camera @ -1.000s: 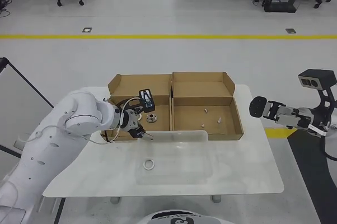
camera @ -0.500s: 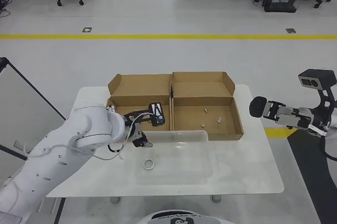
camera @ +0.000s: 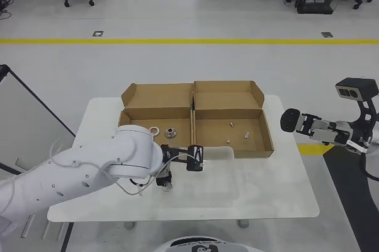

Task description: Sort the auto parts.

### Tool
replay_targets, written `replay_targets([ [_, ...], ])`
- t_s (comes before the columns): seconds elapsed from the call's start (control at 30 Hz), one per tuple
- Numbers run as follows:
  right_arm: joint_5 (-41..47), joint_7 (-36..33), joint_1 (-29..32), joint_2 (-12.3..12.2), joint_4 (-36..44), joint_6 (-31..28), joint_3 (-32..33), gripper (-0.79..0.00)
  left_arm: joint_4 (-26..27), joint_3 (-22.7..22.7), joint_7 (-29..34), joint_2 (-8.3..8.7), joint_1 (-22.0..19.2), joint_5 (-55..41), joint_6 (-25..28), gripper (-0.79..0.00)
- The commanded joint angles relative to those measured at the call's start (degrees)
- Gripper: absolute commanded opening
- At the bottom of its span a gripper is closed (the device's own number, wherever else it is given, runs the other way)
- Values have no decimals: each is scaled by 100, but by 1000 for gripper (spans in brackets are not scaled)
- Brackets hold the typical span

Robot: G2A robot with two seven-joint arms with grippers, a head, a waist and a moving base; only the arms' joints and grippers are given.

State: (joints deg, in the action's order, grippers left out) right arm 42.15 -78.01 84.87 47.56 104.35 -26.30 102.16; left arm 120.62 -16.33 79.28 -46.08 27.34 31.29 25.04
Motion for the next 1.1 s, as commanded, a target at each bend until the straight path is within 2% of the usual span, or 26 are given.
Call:
replay_targets([
  [0.0, -1, 0, 0, 0, 0, 0, 0, 0, -43, 461, -82, -55, -404, -176, 80, 0],
  [0.03, -1, 0, 0, 0, 0, 0, 0, 0, -74, 622, -114, -88, -552, -255, 112, 0],
  [0.1, -1, 0, 0, 0, 0, 0, 0, 0, -146, 659, -124, -159, -628, -353, 122, 0],
  [0.7, -1, 0, 0, 0, 0, 0, 0, 0, -904, 659, -141, -891, 136, 555, 142, 0],
  [0.83, -1, 0, 0, 0, 0, 0, 0, 0, -1008, 659, -138, -999, 323, 723, 141, 0],
  [0.9, -1, 0, 0, 0, 0, 0, 0, 0, -1068, 659, -158, -1038, 396, 833, 161, -28],
  [1.07, -1, 0, 0, 0, 0, 0, 0, 0, -1099, 659, -193, -1057, 448, 910, 196, -37],
])
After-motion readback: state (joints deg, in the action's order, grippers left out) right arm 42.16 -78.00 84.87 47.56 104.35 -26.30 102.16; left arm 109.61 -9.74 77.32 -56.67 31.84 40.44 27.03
